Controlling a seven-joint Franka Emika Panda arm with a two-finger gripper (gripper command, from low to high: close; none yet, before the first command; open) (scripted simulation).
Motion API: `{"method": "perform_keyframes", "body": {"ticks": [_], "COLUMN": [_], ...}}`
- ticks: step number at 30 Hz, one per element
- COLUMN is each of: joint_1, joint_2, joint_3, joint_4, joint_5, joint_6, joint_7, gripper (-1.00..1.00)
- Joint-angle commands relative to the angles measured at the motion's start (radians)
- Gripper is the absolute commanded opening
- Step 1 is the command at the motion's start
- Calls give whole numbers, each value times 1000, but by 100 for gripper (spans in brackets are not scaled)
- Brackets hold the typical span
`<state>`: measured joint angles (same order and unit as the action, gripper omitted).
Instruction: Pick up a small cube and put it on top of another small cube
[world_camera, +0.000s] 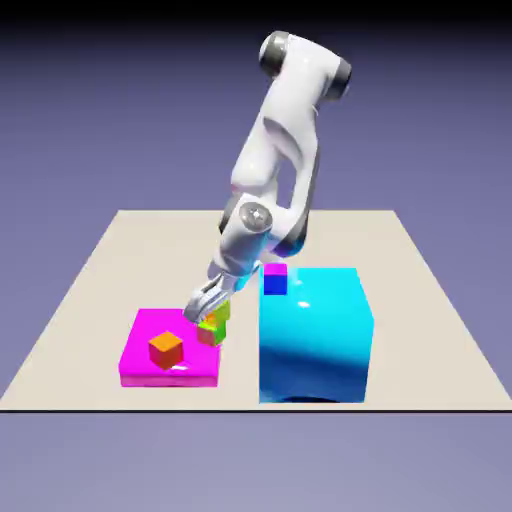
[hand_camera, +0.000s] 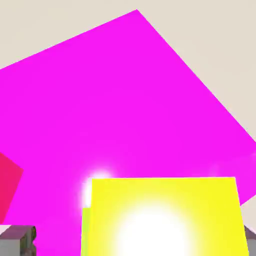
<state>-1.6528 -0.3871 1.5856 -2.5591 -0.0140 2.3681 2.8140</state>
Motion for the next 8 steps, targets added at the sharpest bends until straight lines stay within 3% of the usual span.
{"method": "perform_keyframes", "body": {"ticks": [1, 8], "joint_1": [36, 267], "joint_2": [4, 31], "joint_3": [-36, -262], "joint_4": [6, 46], "joint_5": [-7, -49], "joint_6": [-19, -142], "joint_7": [3, 25], "gripper": [100, 100]}}
